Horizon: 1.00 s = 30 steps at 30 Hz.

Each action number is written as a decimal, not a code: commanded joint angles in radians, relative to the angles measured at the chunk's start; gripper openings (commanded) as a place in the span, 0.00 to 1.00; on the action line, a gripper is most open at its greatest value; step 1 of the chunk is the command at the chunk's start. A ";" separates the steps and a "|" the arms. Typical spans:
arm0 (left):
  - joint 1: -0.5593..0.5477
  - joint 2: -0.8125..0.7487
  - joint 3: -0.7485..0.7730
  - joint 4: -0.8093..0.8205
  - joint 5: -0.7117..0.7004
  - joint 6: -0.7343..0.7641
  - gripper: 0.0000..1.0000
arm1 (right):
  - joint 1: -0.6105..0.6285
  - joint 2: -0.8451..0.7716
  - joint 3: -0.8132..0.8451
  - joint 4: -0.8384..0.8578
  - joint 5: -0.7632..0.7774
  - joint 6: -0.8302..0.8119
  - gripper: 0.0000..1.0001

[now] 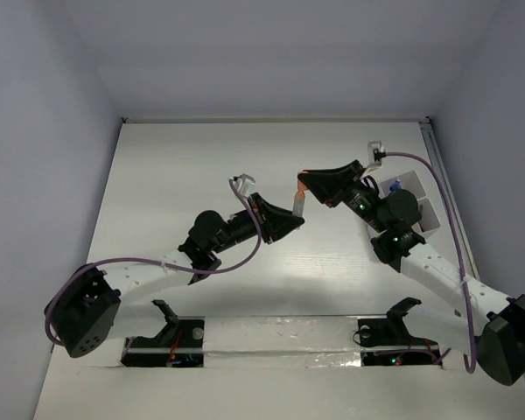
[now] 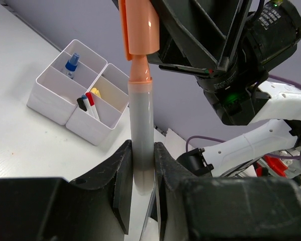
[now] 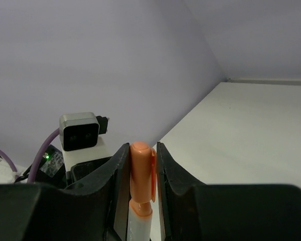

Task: Sort the stationery into containers
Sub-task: Close the pen cap on the pen.

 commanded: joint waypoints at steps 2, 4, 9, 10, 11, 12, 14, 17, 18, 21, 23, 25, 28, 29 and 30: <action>0.011 -0.042 0.029 0.081 0.004 0.003 0.00 | 0.010 -0.008 -0.025 0.136 -0.056 0.023 0.01; 0.011 -0.045 0.029 0.089 0.002 -0.005 0.00 | 0.010 -0.009 -0.042 0.160 -0.071 0.030 0.02; 0.011 -0.062 0.037 0.138 0.017 -0.025 0.00 | 0.020 -0.002 -0.071 0.245 -0.103 0.047 0.02; 0.011 -0.063 0.040 0.144 0.022 -0.029 0.00 | 0.020 0.003 -0.073 0.259 -0.112 0.050 0.02; 0.011 -0.063 0.040 0.175 0.030 -0.043 0.00 | 0.020 0.006 -0.076 0.270 -0.122 0.050 0.02; 0.011 -0.065 0.038 0.187 0.039 -0.052 0.00 | 0.020 0.012 -0.076 0.290 -0.129 0.053 0.02; 0.011 -0.071 0.037 0.224 0.042 -0.069 0.00 | 0.020 0.021 -0.085 0.336 -0.155 0.068 0.02; 0.011 -0.079 0.047 0.236 0.042 -0.072 0.00 | 0.020 0.030 -0.088 0.370 -0.183 0.086 0.02; 0.011 -0.080 0.052 0.238 0.031 -0.072 0.00 | 0.020 0.032 -0.088 0.376 -0.188 0.086 0.02; 0.011 -0.085 0.081 0.252 0.024 -0.072 0.00 | 0.029 0.040 -0.091 0.402 -0.205 0.094 0.02; 0.011 -0.088 0.101 0.256 0.018 -0.068 0.00 | 0.029 0.040 -0.091 0.408 -0.214 0.105 0.02; 0.011 -0.097 0.110 0.262 0.008 -0.060 0.00 | 0.029 0.037 -0.088 0.408 -0.231 0.114 0.02; 0.011 -0.099 0.135 0.259 0.002 -0.039 0.00 | 0.038 0.043 -0.076 0.404 -0.267 0.132 0.02; 0.011 -0.097 0.147 0.259 0.001 -0.036 0.00 | 0.038 0.044 -0.072 0.401 -0.277 0.137 0.02; 0.011 -0.097 0.155 0.256 0.001 -0.028 0.00 | 0.038 0.046 -0.068 0.379 -0.283 0.149 0.02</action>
